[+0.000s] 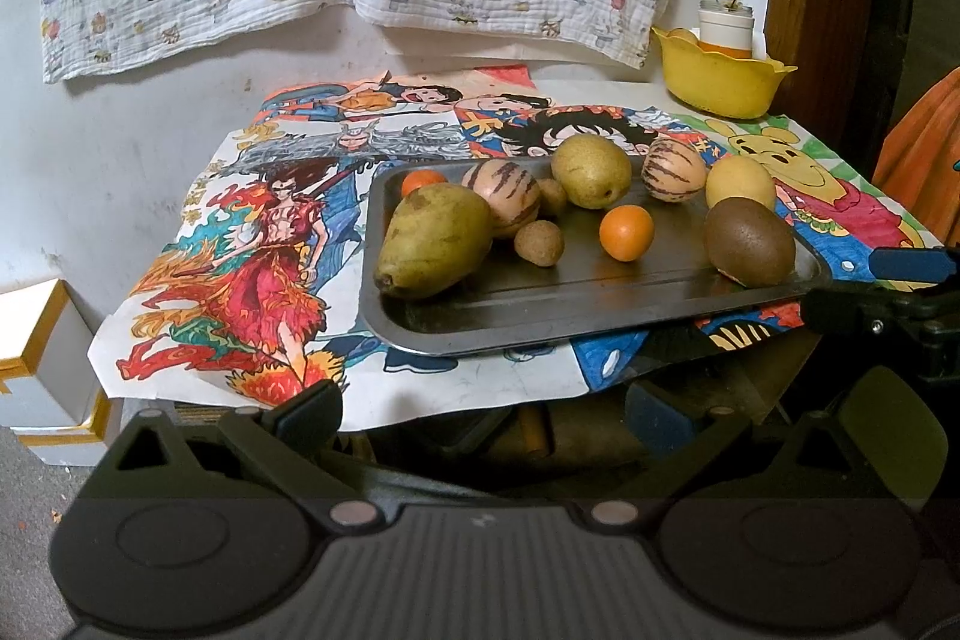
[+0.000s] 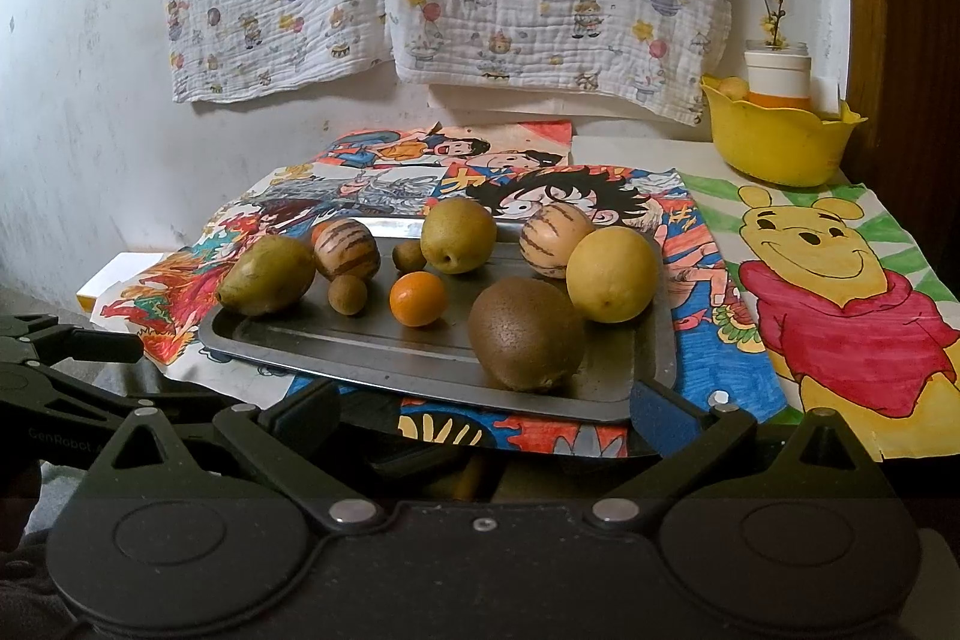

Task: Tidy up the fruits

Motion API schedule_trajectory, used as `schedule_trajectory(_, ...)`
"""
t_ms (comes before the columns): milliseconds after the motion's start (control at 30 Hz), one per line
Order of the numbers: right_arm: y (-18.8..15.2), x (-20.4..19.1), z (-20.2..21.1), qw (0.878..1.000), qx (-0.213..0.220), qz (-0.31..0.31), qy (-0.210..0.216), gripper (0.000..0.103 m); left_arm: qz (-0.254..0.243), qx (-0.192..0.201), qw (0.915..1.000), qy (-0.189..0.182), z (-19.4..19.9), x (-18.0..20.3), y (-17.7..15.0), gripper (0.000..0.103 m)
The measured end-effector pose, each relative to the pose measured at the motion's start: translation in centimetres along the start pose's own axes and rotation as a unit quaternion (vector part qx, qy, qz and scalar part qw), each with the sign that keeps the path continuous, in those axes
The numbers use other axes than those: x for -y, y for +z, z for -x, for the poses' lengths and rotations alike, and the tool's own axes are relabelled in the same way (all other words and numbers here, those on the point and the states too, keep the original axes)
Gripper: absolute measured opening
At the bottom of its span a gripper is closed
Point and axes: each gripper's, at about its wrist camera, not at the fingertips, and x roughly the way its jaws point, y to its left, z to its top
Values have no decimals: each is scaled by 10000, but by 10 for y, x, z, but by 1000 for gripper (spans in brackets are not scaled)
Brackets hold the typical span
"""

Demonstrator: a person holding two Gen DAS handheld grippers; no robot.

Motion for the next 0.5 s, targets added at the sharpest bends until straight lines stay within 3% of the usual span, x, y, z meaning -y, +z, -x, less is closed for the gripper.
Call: schedule_trajectory(500, 0, -1, -1, 10000, -1, 14, -2, 102, 1, -1, 10000, -6, 0, -1, 0, 103)
